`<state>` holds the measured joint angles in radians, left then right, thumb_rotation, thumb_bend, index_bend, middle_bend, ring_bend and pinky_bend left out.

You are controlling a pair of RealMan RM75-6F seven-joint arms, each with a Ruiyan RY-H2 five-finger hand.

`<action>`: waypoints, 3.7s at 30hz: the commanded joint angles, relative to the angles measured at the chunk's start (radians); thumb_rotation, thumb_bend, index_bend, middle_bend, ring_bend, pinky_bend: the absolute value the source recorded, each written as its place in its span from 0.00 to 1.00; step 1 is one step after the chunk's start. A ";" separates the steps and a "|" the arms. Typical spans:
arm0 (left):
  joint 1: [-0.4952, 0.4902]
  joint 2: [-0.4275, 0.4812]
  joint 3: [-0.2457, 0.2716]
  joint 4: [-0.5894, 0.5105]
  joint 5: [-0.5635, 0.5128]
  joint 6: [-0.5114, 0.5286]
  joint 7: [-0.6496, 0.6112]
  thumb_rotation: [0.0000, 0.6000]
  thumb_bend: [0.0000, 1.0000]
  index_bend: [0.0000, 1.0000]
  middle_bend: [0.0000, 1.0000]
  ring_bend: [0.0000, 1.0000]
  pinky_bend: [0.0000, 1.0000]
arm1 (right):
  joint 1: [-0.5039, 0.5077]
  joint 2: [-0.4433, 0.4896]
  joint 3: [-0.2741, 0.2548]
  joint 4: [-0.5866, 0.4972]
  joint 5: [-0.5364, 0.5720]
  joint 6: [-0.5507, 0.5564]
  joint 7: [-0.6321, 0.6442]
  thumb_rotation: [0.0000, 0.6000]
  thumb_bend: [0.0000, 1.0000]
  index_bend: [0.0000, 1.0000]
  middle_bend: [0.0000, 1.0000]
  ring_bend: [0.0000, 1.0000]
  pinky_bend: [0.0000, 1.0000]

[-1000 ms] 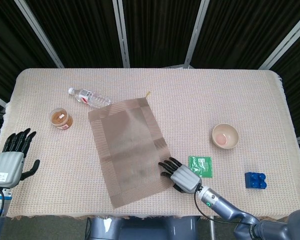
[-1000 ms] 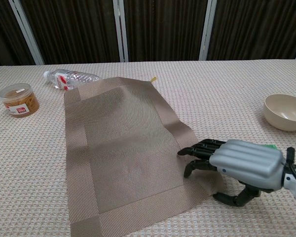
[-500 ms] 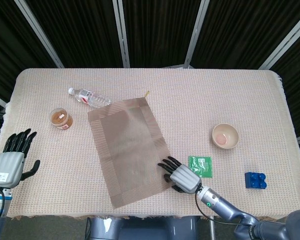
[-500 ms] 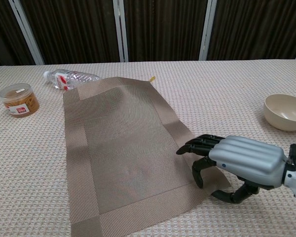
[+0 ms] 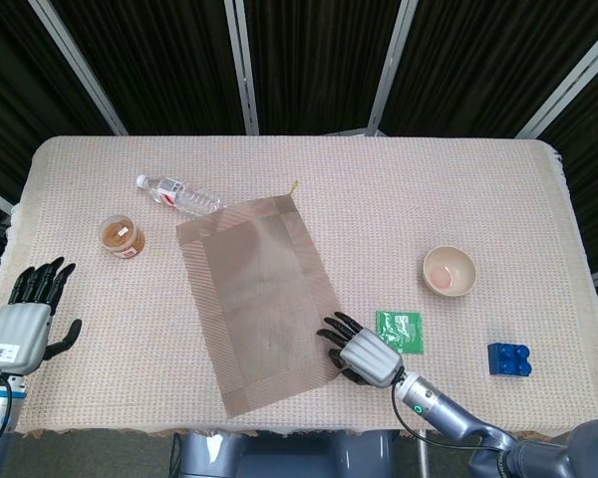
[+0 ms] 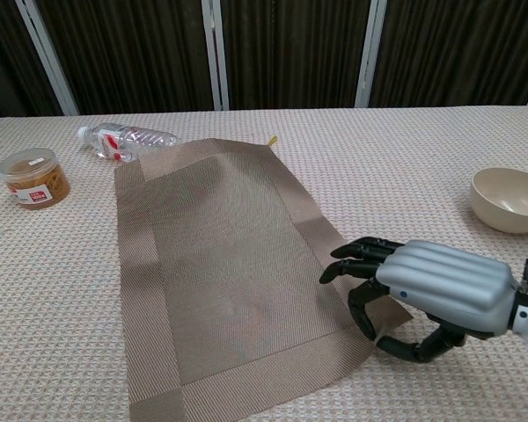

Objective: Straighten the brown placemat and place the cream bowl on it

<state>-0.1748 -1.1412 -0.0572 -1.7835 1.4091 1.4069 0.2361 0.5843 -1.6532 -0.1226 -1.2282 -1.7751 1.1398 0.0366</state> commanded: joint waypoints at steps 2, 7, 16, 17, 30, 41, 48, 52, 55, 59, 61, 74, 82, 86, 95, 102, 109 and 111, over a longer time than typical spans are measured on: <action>0.000 0.000 0.000 0.000 -0.002 -0.001 0.000 1.00 0.41 0.00 0.00 0.00 0.00 | -0.005 0.010 -0.011 0.001 -0.016 0.022 0.010 1.00 0.37 0.65 0.14 0.00 0.00; 0.000 0.000 0.000 0.000 -0.001 -0.001 -0.001 1.00 0.41 0.00 0.00 0.00 0.00 | -0.018 0.059 -0.049 0.002 -0.081 0.091 -0.004 1.00 0.37 0.66 0.15 0.00 0.00; 0.000 0.002 0.004 -0.003 0.006 -0.004 -0.006 1.00 0.41 0.00 0.00 0.00 0.00 | -0.029 0.236 -0.071 0.036 -0.199 0.231 -0.180 1.00 0.37 0.67 0.17 0.00 0.00; -0.001 0.002 0.004 -0.003 0.007 -0.005 -0.007 1.00 0.41 0.00 0.00 0.00 0.00 | -0.027 0.257 -0.068 0.039 -0.205 0.240 -0.201 1.00 0.37 0.67 0.17 0.00 0.00; -0.003 0.004 -0.004 0.003 -0.011 -0.012 -0.012 1.00 0.41 0.00 0.00 0.00 0.00 | 0.073 0.349 0.030 0.192 -0.176 0.154 -0.308 1.00 0.37 0.67 0.18 0.00 0.00; -0.007 -0.004 -0.013 0.019 -0.041 -0.021 -0.005 1.00 0.41 0.00 0.00 0.00 0.00 | 0.190 0.276 0.053 0.418 -0.230 0.111 -0.359 1.00 0.37 0.67 0.19 0.00 0.00; -0.011 -0.011 -0.011 0.024 -0.044 -0.029 0.004 1.00 0.41 0.00 0.00 0.00 0.00 | 0.201 0.218 0.073 0.550 -0.214 0.142 -0.427 1.00 0.30 0.07 0.01 0.00 0.00; -0.014 -0.016 -0.007 0.028 -0.039 -0.033 0.011 1.00 0.41 0.00 0.00 0.00 0.00 | 0.140 0.195 0.143 0.531 -0.107 0.176 -0.485 1.00 0.13 0.00 0.00 0.00 0.00; -0.020 -0.020 -0.004 0.035 -0.028 -0.039 0.021 1.00 0.41 0.00 0.00 0.00 0.00 | 0.078 0.221 0.183 0.440 -0.031 0.244 -0.443 1.00 0.11 0.00 0.00 0.00 0.00; -0.033 -0.030 0.006 0.054 0.017 -0.045 0.012 1.00 0.41 0.00 0.00 0.00 0.00 | -0.022 0.278 0.225 0.259 0.089 0.299 -0.367 1.00 0.10 0.00 0.00 0.00 0.00; -0.041 -0.038 0.012 0.072 0.050 -0.044 0.003 1.00 0.41 0.00 0.00 0.00 0.00 | -0.067 0.305 0.236 0.179 0.137 0.318 -0.346 1.00 0.10 0.00 0.00 0.00 0.00; -0.201 -0.139 0.012 0.256 0.268 -0.139 -0.029 1.00 0.42 0.01 0.00 0.00 0.00 | -0.326 0.507 0.190 -0.322 0.319 0.396 -0.138 1.00 0.06 0.00 0.00 0.00 0.00; -0.339 -0.272 -0.003 0.444 0.317 -0.248 -0.119 1.00 0.42 0.21 0.00 0.00 0.00 | -0.395 0.530 0.171 -0.450 0.335 0.411 -0.029 1.00 0.05 0.00 0.00 0.00 0.00; -0.383 -0.332 -0.013 0.507 0.297 -0.301 -0.126 1.00 0.42 0.24 0.00 0.00 0.00 | -0.415 0.507 0.169 -0.464 0.329 0.428 -0.021 1.00 0.05 0.00 0.00 0.00 0.00; -0.455 -0.447 -0.014 0.643 0.255 -0.392 -0.165 1.00 0.41 0.25 0.00 0.00 0.00 | -0.425 0.476 0.187 -0.429 0.341 0.417 -0.034 1.00 0.05 0.00 0.00 0.00 0.00; -0.473 -0.512 0.018 0.748 0.249 -0.413 -0.233 1.00 0.34 0.25 0.00 0.00 0.00 | -0.425 0.470 0.206 -0.408 0.362 0.393 -0.010 1.00 0.05 0.00 0.00 0.00 0.00; -0.489 -0.560 0.038 0.828 0.257 -0.399 -0.298 1.00 0.24 0.26 0.00 0.00 0.00 | -0.428 0.465 0.217 -0.403 0.358 0.389 -0.009 1.00 0.05 0.00 0.00 0.00 0.00; -0.492 -0.573 0.044 0.850 0.261 -0.389 -0.306 1.00 0.24 0.28 0.00 0.00 0.00 | -0.431 0.465 0.220 -0.403 0.357 0.391 -0.009 1.00 0.05 0.00 0.00 0.00 0.00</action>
<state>-0.6630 -1.7055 -0.0186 -0.9443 1.6668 1.0114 -0.0640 0.1538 -1.1883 0.0969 -1.6313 -1.4182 1.5301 0.0278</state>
